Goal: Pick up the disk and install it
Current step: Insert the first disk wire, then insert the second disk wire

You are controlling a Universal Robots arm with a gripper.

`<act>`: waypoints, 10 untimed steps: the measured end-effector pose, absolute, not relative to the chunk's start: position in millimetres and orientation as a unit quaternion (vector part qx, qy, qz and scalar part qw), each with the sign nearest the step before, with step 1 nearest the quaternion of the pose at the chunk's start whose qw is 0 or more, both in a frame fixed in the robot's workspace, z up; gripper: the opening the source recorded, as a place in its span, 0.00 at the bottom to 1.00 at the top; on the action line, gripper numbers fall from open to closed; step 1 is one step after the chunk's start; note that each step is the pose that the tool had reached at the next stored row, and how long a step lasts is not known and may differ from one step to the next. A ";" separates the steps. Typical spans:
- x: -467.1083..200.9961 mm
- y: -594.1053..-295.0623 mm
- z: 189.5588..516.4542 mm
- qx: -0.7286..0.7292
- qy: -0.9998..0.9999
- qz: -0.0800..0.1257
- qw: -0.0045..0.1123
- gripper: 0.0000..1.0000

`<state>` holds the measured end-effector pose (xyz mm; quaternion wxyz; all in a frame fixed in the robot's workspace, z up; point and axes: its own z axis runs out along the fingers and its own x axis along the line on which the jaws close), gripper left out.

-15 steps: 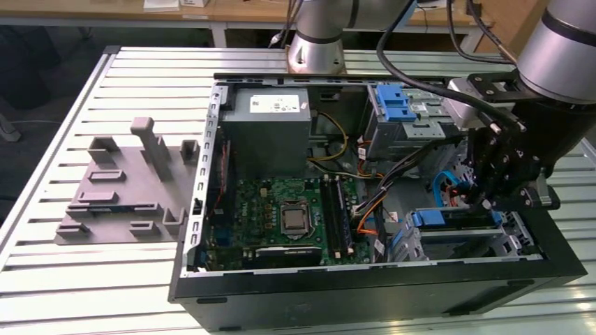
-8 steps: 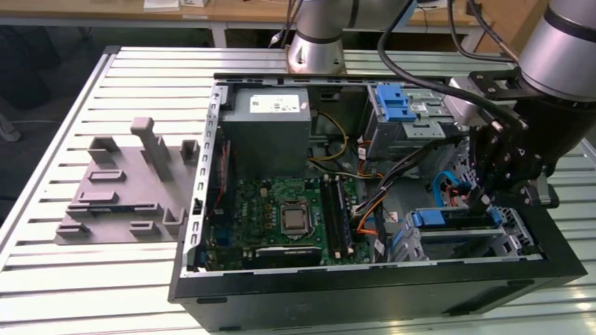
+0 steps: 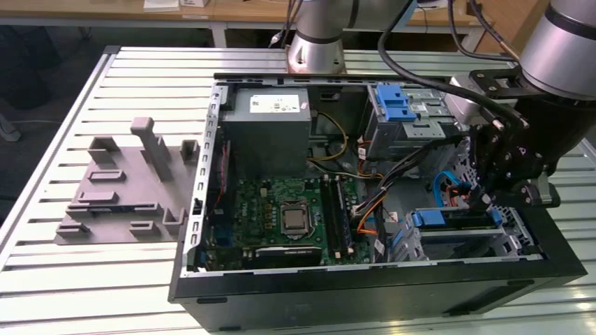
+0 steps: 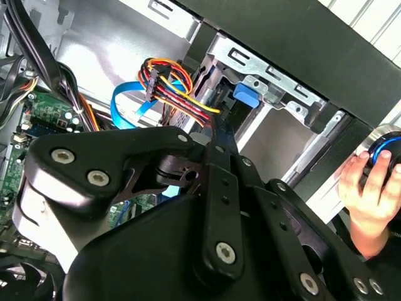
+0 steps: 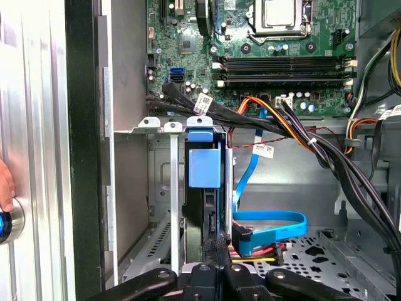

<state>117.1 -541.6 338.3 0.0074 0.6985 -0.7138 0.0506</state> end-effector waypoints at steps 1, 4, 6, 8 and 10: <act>117.1 -541.6 338.5 0.698 -0.714 0.051 0.007 0.11; 117.1 -541.6 339.3 0.698 -0.714 0.051 0.007 0.11; 117.1 -541.6 340.2 0.698 -0.714 0.051 0.007 0.11; 117.1 -541.6 340.8 0.699 -0.714 0.050 0.007 0.11; 117.1 -541.6 341.2 0.699 -0.714 0.050 0.007 0.11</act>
